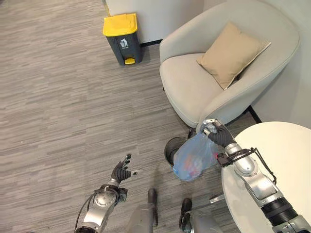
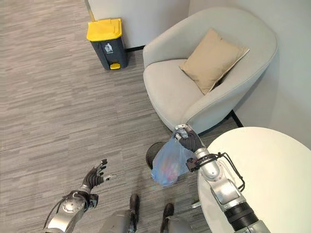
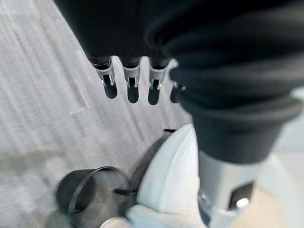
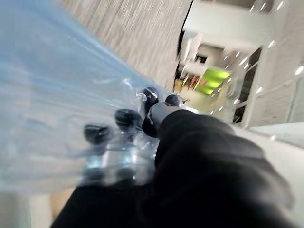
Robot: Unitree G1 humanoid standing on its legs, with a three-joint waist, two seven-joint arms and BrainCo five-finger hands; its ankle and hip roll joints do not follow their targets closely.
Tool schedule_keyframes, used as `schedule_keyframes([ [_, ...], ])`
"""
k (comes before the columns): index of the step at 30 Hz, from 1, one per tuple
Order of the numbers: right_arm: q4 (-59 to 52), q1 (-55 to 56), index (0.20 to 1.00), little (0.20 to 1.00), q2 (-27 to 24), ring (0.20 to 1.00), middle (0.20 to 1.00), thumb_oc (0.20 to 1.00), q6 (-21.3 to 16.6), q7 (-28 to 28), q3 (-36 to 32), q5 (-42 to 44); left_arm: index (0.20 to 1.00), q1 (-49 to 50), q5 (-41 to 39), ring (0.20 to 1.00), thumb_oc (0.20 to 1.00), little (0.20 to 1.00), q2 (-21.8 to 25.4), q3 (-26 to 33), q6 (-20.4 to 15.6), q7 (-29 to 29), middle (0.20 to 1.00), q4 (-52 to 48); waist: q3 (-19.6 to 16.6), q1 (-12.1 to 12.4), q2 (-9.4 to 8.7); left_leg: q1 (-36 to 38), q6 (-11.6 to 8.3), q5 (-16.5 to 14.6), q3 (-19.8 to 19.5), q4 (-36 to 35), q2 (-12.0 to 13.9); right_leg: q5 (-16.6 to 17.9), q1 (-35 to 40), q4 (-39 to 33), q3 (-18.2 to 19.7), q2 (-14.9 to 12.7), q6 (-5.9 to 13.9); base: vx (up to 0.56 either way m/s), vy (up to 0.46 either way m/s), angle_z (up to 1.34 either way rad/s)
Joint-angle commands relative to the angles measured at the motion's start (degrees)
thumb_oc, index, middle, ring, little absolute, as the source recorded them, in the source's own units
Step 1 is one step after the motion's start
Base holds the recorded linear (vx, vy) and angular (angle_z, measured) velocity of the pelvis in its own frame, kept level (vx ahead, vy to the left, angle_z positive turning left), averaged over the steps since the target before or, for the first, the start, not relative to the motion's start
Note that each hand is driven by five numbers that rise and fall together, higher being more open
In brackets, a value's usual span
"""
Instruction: Gather garbage on tea table into small bin, then transfer packed bag to large trash can.
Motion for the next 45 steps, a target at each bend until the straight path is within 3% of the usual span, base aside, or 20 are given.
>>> schedule_keyframes([
  [1, -3.7, -2.7, 0.200, 0.200, 2.3, 0.200, 0.200, 0.200, -4.5, 0.3, -2.8, 4.0, 1.000, -1.1, 2.4, 1.000, 1.000, 1.000, 3.4, -0.1, -3.7, -1.4, 1.000, -4.8, -3.9, -0.3, -2.64, -1.0, 0.14, -0.8, -1.2, -3.6, -1.6, 0.9, 2.8, -10.6, 5.1, 1.4, 7.89, 0.05, 0.152, 0.60],
  [10, -5.2, -6.1, 0.200, 0.200, 4.1, 0.200, 0.200, 0.200, -4.9, 4.3, 1.9, 6.5, 1.000, -6.6, 6.9, 1.000, 1.000, 1.000, 5.9, -6.1, -5.8, -3.8, 1.000, -12.8, -7.3, -0.8, -4.10, 5.7, 1.17, -1.4, 0.7, -9.2, -2.7, 1.6, 5.6, -11.1, 7.2, 0.7, 9.59, 0.06, 0.081, -0.06],
  [19, -3.6, -15.4, 0.200, 0.200, 8.5, 0.200, 0.200, 0.200, -3.9, 4.2, 10.1, 6.8, 1.000, -15.6, 9.7, 1.000, 1.000, 1.000, 3.1, -12.3, -4.5, -0.8, 1.000, -10.2, -8.9, -0.9, -4.56, 9.1, 1.85, -1.7, 1.3, -11.2, -3.2, 1.9, 7.3, -11.2, 8.5, 0.5, 10.23, 0.05, 0.036, -0.09],
  [20, -3.0, -18.9, 0.200, 0.200, 10.7, 0.200, 0.200, 0.200, -3.8, 3.6, 12.3, 7.5, 1.000, -17.5, 10.2, 1.000, 1.000, 1.000, 2.1, -13.5, -4.2, 0.4, 1.000, -9.4, -8.9, -0.5, -4.81, 9.6, 1.95, -1.9, 1.3, -11.4, -3.3, 2.0, 7.7, -11.5, 8.5, 0.4, 10.29, 0.03, 0.022, -0.03],
  [29, -7.8, -22.4, 0.200, 0.200, 14.8, 0.200, 0.200, 0.200, -4.7, 4.4, 14.3, 14.6, 1.000, -17.4, 9.4, 1.000, 1.000, 1.000, -0.5, -17.7, -3.4, -1.5, 1.000, -7.5, -9.1, -0.2, -5.55, 10.0, 2.21, -2.2, 1.6, -11.4, -3.2, 2.1, 7.9, -11.5, 9.0, 0.5, 10.29, 0.00, 0.003, 0.00],
  [36, -10.3, -23.5, 0.200, 0.200, 15.8, 0.200, 0.200, 0.200, -5.3, 4.7, 15.5, 18.2, 1.000, -17.4, 9.5, 1.000, 1.000, 1.000, -2.5, -18.7, -2.3, -0.7, 1.000, -1.9, -9.7, -1.0, -5.39, 10.9, 2.35, -2.4, 2.3, -11.7, -3.1, 2.2, 8.2, -11.6, 9.8, 0.8, 10.23, 0.02, 0.007, -0.06],
  [45, -10.6, -25.9, 0.200, 0.200, 19.2, 0.200, 0.200, 0.200, -5.9, 4.8, 19.0, 22.4, 1.000, -21.7, 13.2, 1.000, 1.000, 1.000, -3.7, -17.8, -1.7, 6.0, 1.000, 1.7, -10.2, -1.4, -5.49, 11.5, 2.20, -2.5, 2.4, -11.8, -2.9, 2.1, 8.7, -12.0, 10.2, 1.0, 9.96, 0.01, 0.002, -0.02],
])
